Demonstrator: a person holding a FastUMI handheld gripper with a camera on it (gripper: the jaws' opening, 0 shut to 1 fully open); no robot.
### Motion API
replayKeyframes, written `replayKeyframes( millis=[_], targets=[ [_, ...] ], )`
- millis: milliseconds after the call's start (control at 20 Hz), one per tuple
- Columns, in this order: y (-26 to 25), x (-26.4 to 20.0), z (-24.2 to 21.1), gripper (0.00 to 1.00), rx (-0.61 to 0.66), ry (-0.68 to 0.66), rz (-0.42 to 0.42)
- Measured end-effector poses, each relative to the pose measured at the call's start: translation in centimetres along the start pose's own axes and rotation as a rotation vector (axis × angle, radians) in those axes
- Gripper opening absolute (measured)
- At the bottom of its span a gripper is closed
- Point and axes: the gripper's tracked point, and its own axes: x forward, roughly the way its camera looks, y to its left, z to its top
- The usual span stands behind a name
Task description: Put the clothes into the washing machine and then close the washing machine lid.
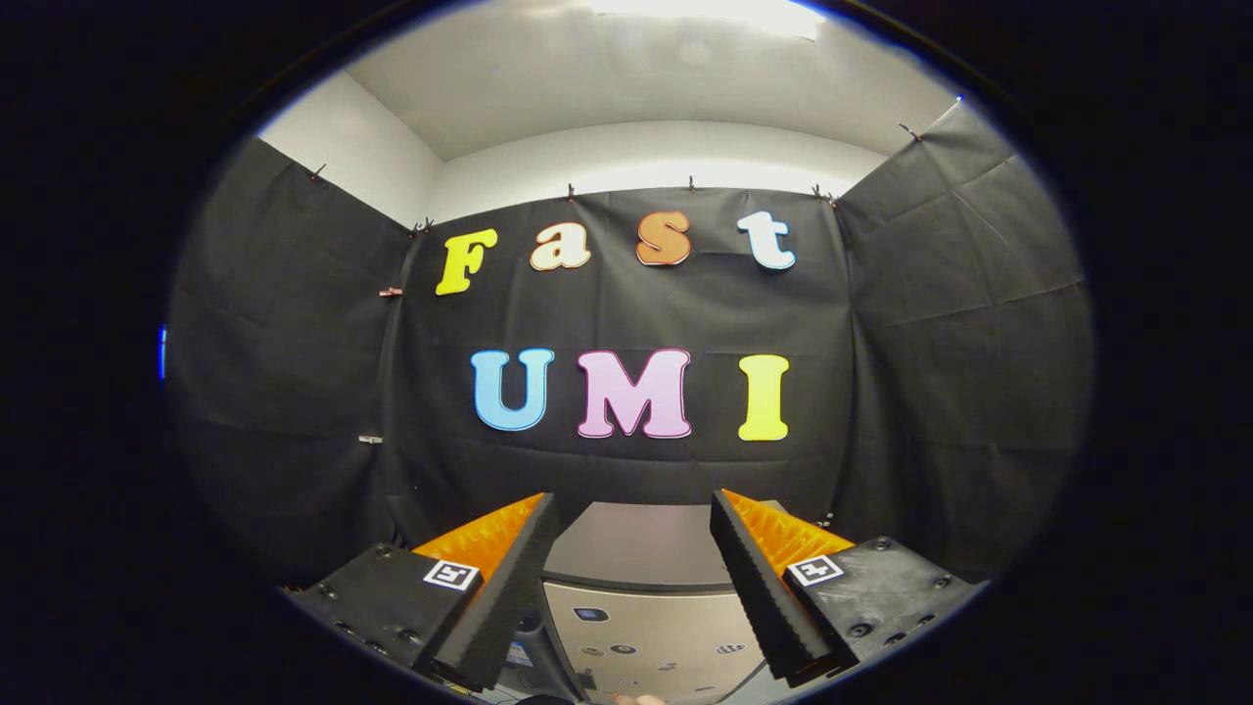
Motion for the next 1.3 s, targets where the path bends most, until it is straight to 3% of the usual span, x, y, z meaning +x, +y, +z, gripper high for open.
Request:
replayKeyframes(
  millis=[1300],
  targets=[
    [0.03, 0.6, -0.3, 0.98, 0.009, -0.005, 0.008]
  ],
)
